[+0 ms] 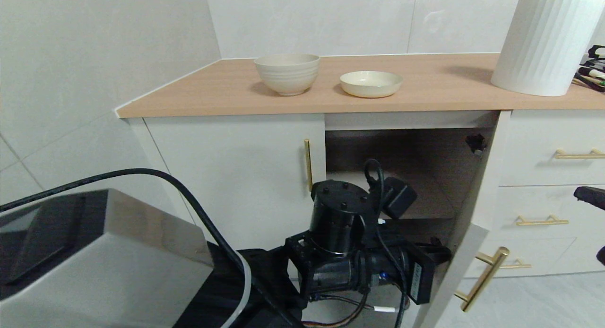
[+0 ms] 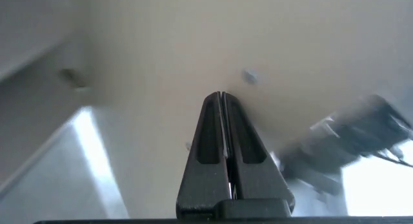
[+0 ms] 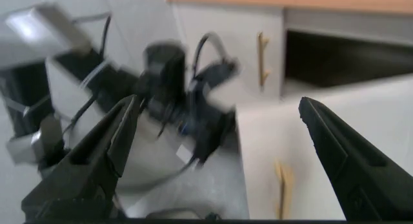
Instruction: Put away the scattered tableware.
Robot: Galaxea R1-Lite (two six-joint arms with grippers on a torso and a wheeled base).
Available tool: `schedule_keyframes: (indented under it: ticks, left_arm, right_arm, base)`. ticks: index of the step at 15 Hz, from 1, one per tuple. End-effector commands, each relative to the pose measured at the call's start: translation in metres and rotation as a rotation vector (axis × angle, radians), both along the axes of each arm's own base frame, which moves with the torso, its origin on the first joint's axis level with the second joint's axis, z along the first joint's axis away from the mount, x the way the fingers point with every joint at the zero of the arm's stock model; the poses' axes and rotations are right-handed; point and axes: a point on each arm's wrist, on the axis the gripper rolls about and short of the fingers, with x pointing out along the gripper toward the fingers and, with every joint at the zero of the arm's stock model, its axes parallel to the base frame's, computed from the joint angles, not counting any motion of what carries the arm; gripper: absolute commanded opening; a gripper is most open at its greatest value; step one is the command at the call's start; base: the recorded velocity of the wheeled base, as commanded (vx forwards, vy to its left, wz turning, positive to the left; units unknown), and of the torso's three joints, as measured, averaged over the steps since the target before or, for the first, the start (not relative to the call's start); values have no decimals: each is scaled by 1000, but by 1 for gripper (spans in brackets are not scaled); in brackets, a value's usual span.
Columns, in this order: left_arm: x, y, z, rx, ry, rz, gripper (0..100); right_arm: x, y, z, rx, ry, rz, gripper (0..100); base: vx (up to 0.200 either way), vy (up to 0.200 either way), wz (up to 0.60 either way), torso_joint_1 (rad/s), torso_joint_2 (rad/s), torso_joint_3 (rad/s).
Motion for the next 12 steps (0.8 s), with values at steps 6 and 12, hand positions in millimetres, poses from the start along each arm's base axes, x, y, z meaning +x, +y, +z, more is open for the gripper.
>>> schedule_keyframes:
  ticks: [6, 12]
  left_arm:
    - [-38, -40, -2, 5, 1, -123, 0]
    - [-37, -30, 8, -9, -28, -29, 0]
  right_arm:
    - [-8, -11, 29, 82, -95, -27, 100]
    - [-7, -11, 28, 77, -90, -30, 100]
  base:
    - [0, 0, 0, 0, 0, 0]
    - [0, 0, 0, 0, 0, 0]
